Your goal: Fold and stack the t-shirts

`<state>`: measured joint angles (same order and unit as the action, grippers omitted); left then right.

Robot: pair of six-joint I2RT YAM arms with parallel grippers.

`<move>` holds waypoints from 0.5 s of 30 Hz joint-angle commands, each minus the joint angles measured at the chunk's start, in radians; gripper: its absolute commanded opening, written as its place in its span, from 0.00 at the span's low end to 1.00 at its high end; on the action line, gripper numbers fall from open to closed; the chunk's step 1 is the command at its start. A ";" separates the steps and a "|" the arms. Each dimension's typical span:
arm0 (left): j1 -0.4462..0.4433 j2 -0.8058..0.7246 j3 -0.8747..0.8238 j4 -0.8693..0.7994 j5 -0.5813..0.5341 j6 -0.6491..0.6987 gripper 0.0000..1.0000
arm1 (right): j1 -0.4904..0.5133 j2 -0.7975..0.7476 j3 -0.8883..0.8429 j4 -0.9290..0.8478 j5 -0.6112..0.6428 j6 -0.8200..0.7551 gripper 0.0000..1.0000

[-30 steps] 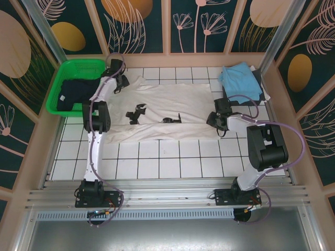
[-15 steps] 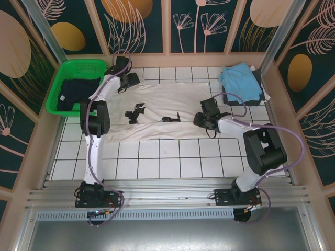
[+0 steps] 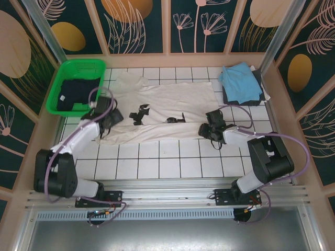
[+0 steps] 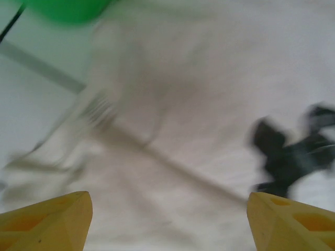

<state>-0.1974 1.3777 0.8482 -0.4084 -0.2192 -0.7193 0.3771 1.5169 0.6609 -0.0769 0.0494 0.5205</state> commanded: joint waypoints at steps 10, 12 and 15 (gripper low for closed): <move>0.009 0.000 -0.137 0.109 0.041 -0.059 0.58 | -0.027 -0.093 -0.066 -0.103 -0.029 -0.008 0.49; -0.011 0.023 -0.126 0.122 0.025 -0.066 0.55 | -0.027 -0.094 -0.056 -0.103 -0.029 -0.006 0.49; -0.020 0.096 -0.091 0.119 0.037 -0.062 0.50 | -0.027 -0.078 -0.038 -0.098 -0.030 -0.013 0.49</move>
<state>-0.2077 1.4216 0.7193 -0.3164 -0.1940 -0.7803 0.3550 1.4391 0.6125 -0.1303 0.0238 0.5179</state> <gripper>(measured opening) 0.510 0.489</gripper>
